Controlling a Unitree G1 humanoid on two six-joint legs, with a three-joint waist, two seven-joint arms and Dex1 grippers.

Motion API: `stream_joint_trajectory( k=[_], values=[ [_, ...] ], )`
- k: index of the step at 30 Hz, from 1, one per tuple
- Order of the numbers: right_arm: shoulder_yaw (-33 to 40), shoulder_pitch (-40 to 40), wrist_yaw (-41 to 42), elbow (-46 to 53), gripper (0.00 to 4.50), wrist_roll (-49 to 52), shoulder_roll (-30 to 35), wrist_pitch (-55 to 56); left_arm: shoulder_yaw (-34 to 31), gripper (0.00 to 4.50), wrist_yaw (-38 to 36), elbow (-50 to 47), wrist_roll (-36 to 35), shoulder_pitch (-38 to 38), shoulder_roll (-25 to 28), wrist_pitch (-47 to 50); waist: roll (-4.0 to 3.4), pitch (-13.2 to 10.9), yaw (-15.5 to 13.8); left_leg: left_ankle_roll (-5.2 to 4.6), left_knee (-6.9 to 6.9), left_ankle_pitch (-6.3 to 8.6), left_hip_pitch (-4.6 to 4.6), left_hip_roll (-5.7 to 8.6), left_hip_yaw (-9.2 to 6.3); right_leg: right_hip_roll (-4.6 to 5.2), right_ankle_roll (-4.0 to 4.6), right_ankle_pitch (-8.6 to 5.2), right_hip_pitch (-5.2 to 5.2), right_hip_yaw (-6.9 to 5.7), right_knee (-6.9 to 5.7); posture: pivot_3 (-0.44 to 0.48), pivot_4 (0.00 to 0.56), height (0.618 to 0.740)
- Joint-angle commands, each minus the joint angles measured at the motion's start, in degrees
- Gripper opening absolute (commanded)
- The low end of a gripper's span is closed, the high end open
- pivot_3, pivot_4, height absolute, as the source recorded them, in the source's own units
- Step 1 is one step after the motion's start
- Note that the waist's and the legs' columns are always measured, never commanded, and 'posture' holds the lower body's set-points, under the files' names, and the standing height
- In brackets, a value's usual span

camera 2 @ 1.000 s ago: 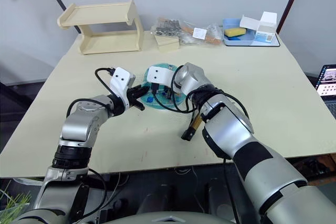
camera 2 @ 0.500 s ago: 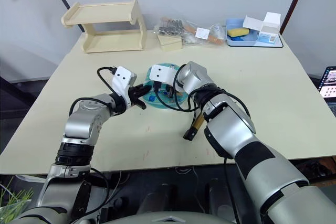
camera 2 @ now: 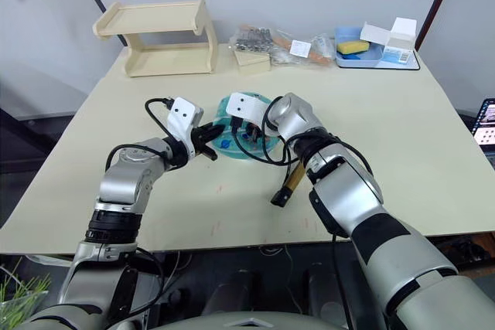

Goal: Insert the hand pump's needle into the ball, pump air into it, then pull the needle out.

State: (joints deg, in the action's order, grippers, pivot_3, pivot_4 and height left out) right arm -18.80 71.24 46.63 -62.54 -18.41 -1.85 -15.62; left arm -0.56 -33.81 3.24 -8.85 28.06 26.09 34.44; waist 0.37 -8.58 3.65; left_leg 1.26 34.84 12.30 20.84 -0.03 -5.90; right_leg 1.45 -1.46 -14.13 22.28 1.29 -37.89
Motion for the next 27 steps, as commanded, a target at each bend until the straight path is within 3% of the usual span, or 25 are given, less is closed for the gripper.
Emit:
stream_joint_trajectory(
  k=[1, 4, 12, 17, 22, 27],
  values=[
    [1.3, -2.0, 0.3, 6.0, 2.89, 1.7, 2.6, -0.9, 2.8, 0.00, -0.7, 2.6, 0.4, -0.9, -1.1, 0.5, 0.02, -0.1, -0.1, 0.00, 0.00, 0.00, 0.00, 0.00, -0.01, 0.00, 0.00, 0.00, 0.00, -0.01, 0.00, 0.000, 0.150, 0.740],
    [1.5, -4.3, 2.2, 12.5, 2.89, 3.0, 5.3, -2.7, 2.8, 0.00, -0.7, 2.7, 0.5, -1.0, -1.2, 0.4, -0.09, -0.4, -0.6, 0.01, 0.05, -0.01, 0.18, 0.00, -0.06, 0.03, 0.00, 0.00, 0.08, -0.11, 0.00, 0.000, 0.150, 0.740],
    [4.7, -19.1, 12.0, 53.1, 2.89, 11.6, 17.4, -14.8, 2.8, 0.00, -1.4, 3.1, 0.2, -0.5, -1.2, 0.0, -0.27, -0.5, -2.5, 0.38, 0.22, -0.24, 1.77, 0.42, -0.40, 0.48, -0.22, 0.14, 1.27, -0.41, 0.03, 0.000, 0.150, 0.740],
    [9.8, -28.8, 13.1, 73.6, 2.89, 19.1, 23.5, -20.6, 2.8, 0.00, -1.7, 3.3, 0.3, 0.0, -0.9, -0.2, -0.20, -0.6, -2.8, 0.37, 0.23, -0.23, 1.93, 0.56, -0.42, 0.60, -0.42, 0.03, 1.33, -0.44, 0.12, 0.000, 0.150, 0.740],
    [18.8, -41.5, 13.1, 88.3, 2.89, 29.4, 26.7, -16.5, 2.4, 0.00, -1.9, 2.3, -0.4, 0.2, -0.7, 0.6, 0.08, -0.8, -2.8, 0.36, 0.24, -0.22, 1.96, 0.63, -0.49, 0.69, -0.48, 0.03, 1.27, -0.52, 0.22, 0.000, 0.150, 0.740],
    [29.6, -52.4, 13.7, 97.9, 2.89, 40.0, 34.7, -24.5, 1.9, 0.00, -2.3, 1.1, -1.2, 0.2, 0.3, 1.3, 0.28, -1.0, -2.9, 0.36, 0.31, -0.23, 1.98, 0.63, -0.46, 0.69, -0.56, 0.06, 1.24, -0.50, 0.24, 0.000, 0.150, 0.740]
  ],
)
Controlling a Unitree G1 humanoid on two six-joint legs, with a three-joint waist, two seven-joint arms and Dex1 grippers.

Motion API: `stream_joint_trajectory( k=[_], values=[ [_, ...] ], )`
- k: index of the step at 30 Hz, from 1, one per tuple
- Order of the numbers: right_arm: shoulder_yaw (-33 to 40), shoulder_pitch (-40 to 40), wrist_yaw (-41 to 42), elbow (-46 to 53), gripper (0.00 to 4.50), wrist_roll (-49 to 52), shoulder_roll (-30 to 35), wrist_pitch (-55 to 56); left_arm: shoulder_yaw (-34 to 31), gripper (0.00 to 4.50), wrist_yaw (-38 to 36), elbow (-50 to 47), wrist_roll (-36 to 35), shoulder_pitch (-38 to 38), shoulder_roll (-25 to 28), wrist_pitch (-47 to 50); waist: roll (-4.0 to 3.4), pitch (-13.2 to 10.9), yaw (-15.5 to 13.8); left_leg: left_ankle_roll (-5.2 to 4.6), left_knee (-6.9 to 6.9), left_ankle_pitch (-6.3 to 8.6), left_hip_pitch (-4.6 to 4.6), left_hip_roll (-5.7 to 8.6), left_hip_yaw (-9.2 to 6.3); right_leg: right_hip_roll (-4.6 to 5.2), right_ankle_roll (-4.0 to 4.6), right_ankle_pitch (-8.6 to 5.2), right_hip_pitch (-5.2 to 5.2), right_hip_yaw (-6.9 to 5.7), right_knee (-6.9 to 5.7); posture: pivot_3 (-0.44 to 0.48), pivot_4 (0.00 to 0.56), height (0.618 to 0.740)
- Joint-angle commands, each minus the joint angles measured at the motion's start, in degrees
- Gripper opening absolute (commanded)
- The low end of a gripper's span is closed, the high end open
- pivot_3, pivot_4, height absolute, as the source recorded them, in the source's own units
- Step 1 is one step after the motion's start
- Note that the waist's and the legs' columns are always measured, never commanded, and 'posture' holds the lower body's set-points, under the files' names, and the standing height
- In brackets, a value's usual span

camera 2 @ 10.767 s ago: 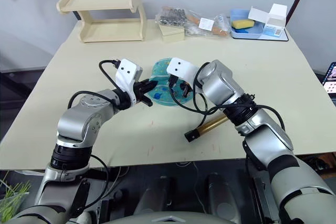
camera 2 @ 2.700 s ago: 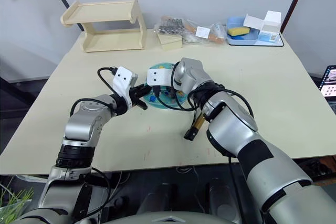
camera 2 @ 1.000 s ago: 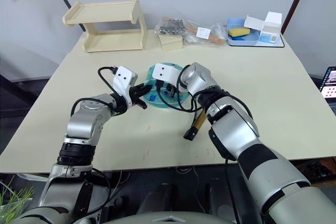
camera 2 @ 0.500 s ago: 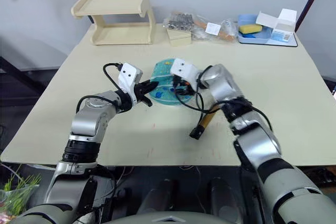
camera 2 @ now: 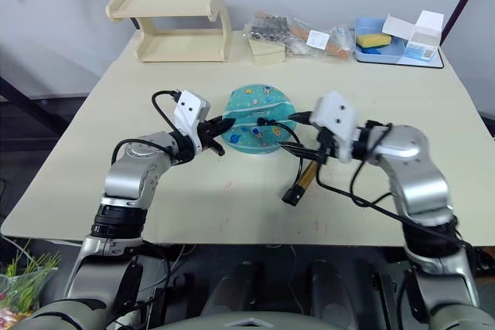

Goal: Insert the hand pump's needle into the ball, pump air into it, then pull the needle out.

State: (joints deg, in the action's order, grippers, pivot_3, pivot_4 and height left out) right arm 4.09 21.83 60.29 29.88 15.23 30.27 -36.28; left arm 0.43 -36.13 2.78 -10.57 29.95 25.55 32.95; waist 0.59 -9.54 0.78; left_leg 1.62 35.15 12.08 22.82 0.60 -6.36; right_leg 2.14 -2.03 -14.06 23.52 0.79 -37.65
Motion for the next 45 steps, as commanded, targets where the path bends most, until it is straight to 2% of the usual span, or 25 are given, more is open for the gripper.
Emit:
stream_joint_trajectory(
  k=[1, 2, 4, 9, 13, 17, 19, 21, 28, 33, 37, 41, 45],
  values=[
    [8.1, -3.9, -0.7, 6.2, 3.39, 8.2, 3.5, -4.9, 0.9, 0.00, 0.0, 1.3, 0.4, -1.7, 1.0, 3.0, 0.13, -0.1, 0.1, 0.00, 0.01, 0.00, 0.00, 0.00, 0.01, 0.00, 0.00, 0.00, 0.00, 0.01, 0.01, 0.000, 0.150, 0.740],
    [10.6, -6.1, -0.9, 7.4, 3.64, 9.8, 4.8, -5.9, 0.9, 0.00, -0.2, 0.9, 0.1, -1.8, 1.2, 3.2, 0.16, -0.1, 0.3, 0.00, 0.01, 0.00, -0.01, -0.01, 0.04, 0.00, 0.00, 0.00, 0.00, 0.03, 0.00, 0.000, 0.150, 0.740],
    [14.4, -10.5, -1.0, 9.7, 4.48, 11.9, 7.1, -6.6, 0.8, 0.00, -0.5, 0.3, -0.2, -2.0, 1.6, 3.6, 0.19, -0.1, 0.2, 0.00, 0.01, 0.00, -0.05, -0.05, 0.14, -0.01, -0.01, 0.00, 0.01, 0.06, -0.01, 0.000, 0.150, 0.740],
    [19.2, -15.9, -3.5, 13.4, 4.48, 17.5, 9.8, -7.2, 0.5, 0.00, -1.0, -0.8, -1.0, -2.4, 2.4, 3.8, 0.40, -0.3, 0.4, -0.02, 0.01, 0.01, -0.05, -0.10, 0.27, -0.03, -0.02, 0.00, 0.02, 0.13, 0.00, 0.000, 0.150, 0.740],
    [19.9, -17.8, -5.7, 14.1, 4.48, 20.2, 10.5, -6.2, -0.2, 0.00, -1.9, -2.6, -2.7, -2.8, 2.6, 3.8, 0.64, -0.4, 0.4, -0.02, 0.01, 0.01, -0.07, -0.11, 0.29, -0.04, -0.03, 0.01, 0.02, 0.14, 0.00, 0.000, 0.150, 0.740],
    [19.2, -18.7, -7.3, 14.0, 4.50, 21.0, 11.4, -5.1, -3.7, 1.54, -1.2, -5.8, -5.7, -3.0, 2.4, 4.6, 0.77, -0.5, 0.4, -0.05, 0.01, 0.03, -0.03, -0.11, 0.37, -0.03, -0.04, 0.01, 0.04, 0.20, 0.05, 0.000, 0.150, 0.740],
    [19.2, -19.1, -7.8, 13.8, 4.50, 21.5, 11.8, -4.5, -6.3, 2.65, -2.0, -9.1, -8.5, -3.9, 3.3, 6.2, 0.87, -0.6, 0.4, -0.06, 0.02, 0.04, 0.00, -0.12, 0.37, -0.03, -0.04, 0.02, 0.06, 0.20, 0.06, 0.000, 0.150, 0.740],
    [19.2, -19.1, -8.1, 13.6, 4.50, 22.2, 12.3, -4.1, -9.5, 3.44, -3.7, -12.8, -12.1, -5.4, 5.1, 8.4, 1.07, -0.9, 0.6, -0.07, 0.02, 0.04, 0.04, -0.12, 0.38, -0.04, -0.04, 0.02, 0.11, 0.21, 0.06, 0.000, 0.150, 0.740],
    [20.6, -20.3, -7.7, 11.9, 4.50, 24.5, 14.5, -2.7, -19.6, 3.44, -9.8, -21.3, -23.7, -12.7, 15.0, 17.4, 1.27, -1.1, 1.7, -0.14, 0.03, 0.10, 0.07, -0.20, 0.55, -0.03, -0.03, 0.02, 0.14, 0.33, 0.16, 0.000, 0.150, 0.740],
    [22.8, -22.6, -6.2, 11.1, 4.50, 26.6, 17.1, -2.1, -21.3, 3.44, -14.9, -24.8, -31.7, -16.0, 21.4, 23.8, 1.46, -1.2, 1.5, -0.24, 0.11, 0.16, 0.08, -0.21, 0.68, -0.02, -0.09, 0.05, 0.12, 0.43, 0.26, 0.000, 0.150, 0.740],
    [27.1, -26.4, -3.9, 11.2, 4.50, 27.0, 19.8, -1.8, -16.8, 3.44, -18.4, -29.0, -35.4, -16.4, 26.0, 27.4, 1.61, -1.4, 1.5, -0.33, 0.17, 0.22, 0.10, -0.22, 0.79, -0.01, -0.12, 0.08, 0.12, 0.53, 0.28, 0.000, 0.150, 0.740],
    [30.7, -29.5, -1.8, 10.7, 4.50, 27.9, 21.5, -1.1, -12.4, 3.44, -17.4, -31.7, -36.9, -14.4, 26.8, 29.4, 1.62, -1.4, 1.6, -0.43, 0.23, 0.28, 0.06, -0.23, 1.00, 0.00, -0.19, 0.11, 0.12, 0.72, 0.28, 0.000, 0.150, 0.740],
    [38.1, -35.0, 2.6, 9.1, 4.50, 28.0, 24.3, -2.3, 0.3, 3.44, -8.3, -31.2, -36.9, -0.5, 21.2, 43.3, 1.62, -1.4, 0.7, -0.49, 0.57, 0.32, 0.16, -0.23, 1.04, -0.06, -0.31, 0.19, 0.09, 0.73, 0.21, 0.000, 0.150, 0.740]
  ],
)
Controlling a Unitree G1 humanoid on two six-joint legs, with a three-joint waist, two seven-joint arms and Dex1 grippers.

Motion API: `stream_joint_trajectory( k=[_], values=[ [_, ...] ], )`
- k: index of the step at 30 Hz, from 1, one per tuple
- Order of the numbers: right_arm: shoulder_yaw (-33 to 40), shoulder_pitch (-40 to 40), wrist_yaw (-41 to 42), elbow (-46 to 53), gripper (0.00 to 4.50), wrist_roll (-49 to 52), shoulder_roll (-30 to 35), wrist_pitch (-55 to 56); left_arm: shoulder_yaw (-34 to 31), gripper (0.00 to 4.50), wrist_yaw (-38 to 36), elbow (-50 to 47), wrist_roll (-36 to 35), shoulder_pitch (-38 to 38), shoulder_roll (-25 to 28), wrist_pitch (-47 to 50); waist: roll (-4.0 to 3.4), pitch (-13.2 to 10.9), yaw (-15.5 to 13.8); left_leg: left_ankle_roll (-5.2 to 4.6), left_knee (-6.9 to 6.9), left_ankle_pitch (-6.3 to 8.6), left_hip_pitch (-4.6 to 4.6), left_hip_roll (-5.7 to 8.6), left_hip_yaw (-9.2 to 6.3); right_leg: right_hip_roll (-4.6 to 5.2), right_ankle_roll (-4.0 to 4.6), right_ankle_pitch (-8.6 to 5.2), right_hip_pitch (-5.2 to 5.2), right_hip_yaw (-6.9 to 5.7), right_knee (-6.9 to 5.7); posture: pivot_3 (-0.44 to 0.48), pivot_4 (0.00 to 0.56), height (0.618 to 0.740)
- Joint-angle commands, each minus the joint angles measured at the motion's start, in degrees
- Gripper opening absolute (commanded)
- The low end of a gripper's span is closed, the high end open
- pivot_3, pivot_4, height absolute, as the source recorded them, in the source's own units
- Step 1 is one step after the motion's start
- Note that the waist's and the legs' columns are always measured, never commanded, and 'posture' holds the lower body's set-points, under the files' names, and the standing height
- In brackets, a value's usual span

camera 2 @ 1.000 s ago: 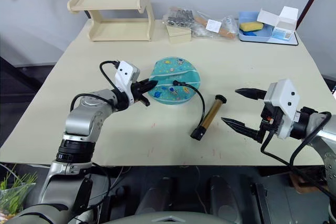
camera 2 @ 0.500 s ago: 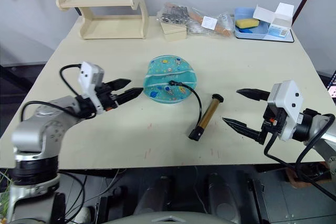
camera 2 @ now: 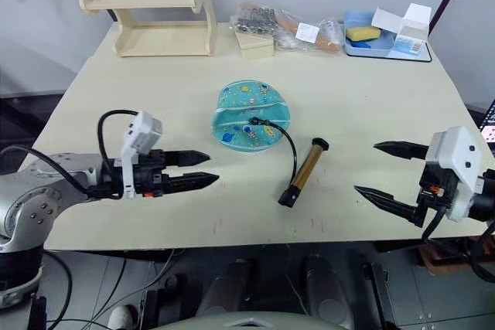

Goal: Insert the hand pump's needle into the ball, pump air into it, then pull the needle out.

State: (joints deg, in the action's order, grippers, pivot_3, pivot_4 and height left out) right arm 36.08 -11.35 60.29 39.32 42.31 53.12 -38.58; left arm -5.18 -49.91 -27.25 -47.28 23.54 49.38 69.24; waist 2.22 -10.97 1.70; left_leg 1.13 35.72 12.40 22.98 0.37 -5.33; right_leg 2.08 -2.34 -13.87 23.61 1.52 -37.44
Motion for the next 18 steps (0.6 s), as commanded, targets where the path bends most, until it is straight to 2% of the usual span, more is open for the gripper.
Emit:
stream_joint_trajectory(
  k=[1, 5, 8, 18],
  values=[
    [7.6, -3.0, 3.7, -0.8, 4.50, 0.9, 1.8, 0.1, 7.3, 3.44, 7.9, -0.7, 0.3, 8.1, -4.9, 9.1, -0.01, 0.0, -0.3, -0.10, 0.23, 0.06, 0.09, 0.00, 0.00, -0.02, -0.11, 0.06, -0.01, -0.01, -0.01, 0.000, 0.150, 0.740],
    [10.9, -6.1, 6.6, -2.4, 4.50, 0.5, 3.0, 0.7, 10.8, 3.44, 14.9, 1.1, 1.9, 14.8, -12.0, 15.6, 0.07, -0.1, 0.6, -0.33, 0.71, 0.21, 0.14, 0.01, 0.31, -0.02, -0.41, 0.24, -0.10, 0.28, 0.01, 0.000, 0.150, 0.740],
    [11.4, -7.6, 8.1, -4.0, 4.50, -0.8, 3.7, 1.5, 13.0, 3.44, 19.2, 7.9, 3.8, 20.8, -18.9, 22.2, 0.08, -0.1, 0.5, -0.35, 0.84, 0.22, 0.13, 0.07, 0.37, -0.02, -0.53, 0.32, -0.11, 0.41, -0.06, 0.000, 0.150, 0.740],
    [10.4, -6.7, 9.9, -6.6, 4.50, -2.6, 6.0, 3.1, 17.5, 3.44, 27.3, 31.4, 5.0, 32.8, -32.4, 23.3, 0.09, -0.1, 0.4, -0.38, 0.98, 0.23, 0.08, 0.16, 0.56, -0.02, -0.62, 0.37, -0.09, 0.74, -0.22, 0.000, 0.150, 0.740]
  ],
)
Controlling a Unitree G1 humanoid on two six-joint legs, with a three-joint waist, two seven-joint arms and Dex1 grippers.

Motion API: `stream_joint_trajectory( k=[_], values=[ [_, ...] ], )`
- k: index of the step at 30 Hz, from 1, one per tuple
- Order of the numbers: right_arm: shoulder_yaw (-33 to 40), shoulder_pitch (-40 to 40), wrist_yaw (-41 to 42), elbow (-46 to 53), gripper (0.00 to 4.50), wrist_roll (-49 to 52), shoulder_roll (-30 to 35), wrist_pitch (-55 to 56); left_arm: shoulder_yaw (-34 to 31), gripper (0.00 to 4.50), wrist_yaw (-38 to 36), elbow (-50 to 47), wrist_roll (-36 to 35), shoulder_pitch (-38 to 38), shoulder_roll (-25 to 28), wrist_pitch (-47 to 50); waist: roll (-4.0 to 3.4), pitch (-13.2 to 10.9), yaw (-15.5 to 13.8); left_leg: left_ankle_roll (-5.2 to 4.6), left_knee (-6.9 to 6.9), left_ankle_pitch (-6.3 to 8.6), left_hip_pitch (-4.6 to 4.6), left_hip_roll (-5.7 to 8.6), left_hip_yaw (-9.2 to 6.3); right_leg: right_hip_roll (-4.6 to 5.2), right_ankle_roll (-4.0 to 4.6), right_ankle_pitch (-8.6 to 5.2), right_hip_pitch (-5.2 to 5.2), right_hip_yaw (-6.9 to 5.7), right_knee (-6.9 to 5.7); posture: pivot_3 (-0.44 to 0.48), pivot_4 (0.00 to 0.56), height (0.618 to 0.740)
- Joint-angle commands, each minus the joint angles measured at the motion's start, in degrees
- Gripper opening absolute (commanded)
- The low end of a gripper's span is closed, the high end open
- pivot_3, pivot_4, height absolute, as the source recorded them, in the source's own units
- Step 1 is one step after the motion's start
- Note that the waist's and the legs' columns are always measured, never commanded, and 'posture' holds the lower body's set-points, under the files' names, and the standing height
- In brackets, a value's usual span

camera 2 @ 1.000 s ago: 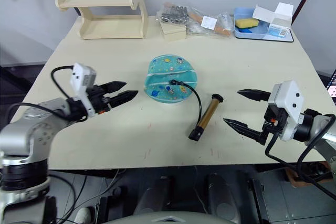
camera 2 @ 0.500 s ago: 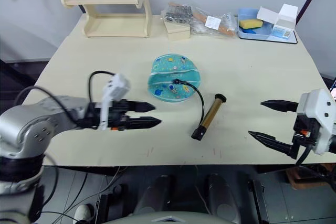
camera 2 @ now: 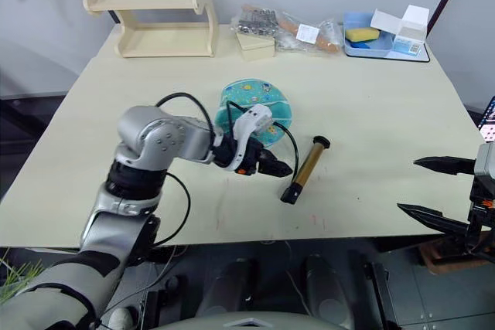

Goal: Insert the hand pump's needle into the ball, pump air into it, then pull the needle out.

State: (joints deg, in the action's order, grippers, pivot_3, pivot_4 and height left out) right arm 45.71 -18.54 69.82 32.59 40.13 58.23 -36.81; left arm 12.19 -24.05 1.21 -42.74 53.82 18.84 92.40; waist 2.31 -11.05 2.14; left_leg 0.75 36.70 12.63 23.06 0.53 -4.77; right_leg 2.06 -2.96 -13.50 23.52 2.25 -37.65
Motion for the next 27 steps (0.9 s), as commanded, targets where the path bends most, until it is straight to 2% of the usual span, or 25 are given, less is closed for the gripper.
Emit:
stream_joint_trajectory(
  k=[1, 11, 20, 27],
  values=[
    [0.6, 0.6, 0.2, 0.3, 4.50, -0.6, 0.8, 1.4, 0.4, 3.44, 1.8, 5.2, 1.0, 4.0, -3.2, 0.1, 0.00, 0.0, 0.0, -0.01, 0.00, 0.01, 0.00, 0.01, 0.01, 0.00, 0.00, 0.00, 0.00, 0.04, 0.01, 0.000, 0.150, 0.740],
    [0.6, -0.8, -3.9, 4.8, 4.50, -0.7, -2.8, 1.8, -0.1, 3.44, 3.9, 27.2, 11.0, 13.9, -14.7, -2.8, 0.00, 0.0, -0.1, -0.13, 0.08, 0.08, 0.07, 0.13, 0.17, 0.06, -0.09, 0.01, 0.07, 0.24, 0.01, 0.000, 0.150, 0.740],
    [2.3, -3.8, -6.5, 8.0, 4.50, -0.5, -5.3, 1.4, 1.7, 3.44, 1.6, 43.0, 19.9, 19.1, -21.5, -14.4, -0.01, 0.0, -0.2, -0.45, 0.68, 0.27, 0.56, 0.30, 0.20, 0.21, -0.51, 0.21, 0.21, 0.30, 0.13, 0.000, 0.150, 0.740],
    [2.6, -5.5, -8.4, 10.4, 4.50, 0.2, -6.5, 0.8, 2.1, 3.44, -0.2, 52.1, 25.5, 19.5, -27.2, -23.6, -0.01, 0.0, -0.4, -0.52, 0.73, 0.32, 0.61, 0.37, 0.22, 0.28, -0.58, 0.26, 0.22, 0.31, 0.19, 0.000, 0.150, 0.740]
  ],
)
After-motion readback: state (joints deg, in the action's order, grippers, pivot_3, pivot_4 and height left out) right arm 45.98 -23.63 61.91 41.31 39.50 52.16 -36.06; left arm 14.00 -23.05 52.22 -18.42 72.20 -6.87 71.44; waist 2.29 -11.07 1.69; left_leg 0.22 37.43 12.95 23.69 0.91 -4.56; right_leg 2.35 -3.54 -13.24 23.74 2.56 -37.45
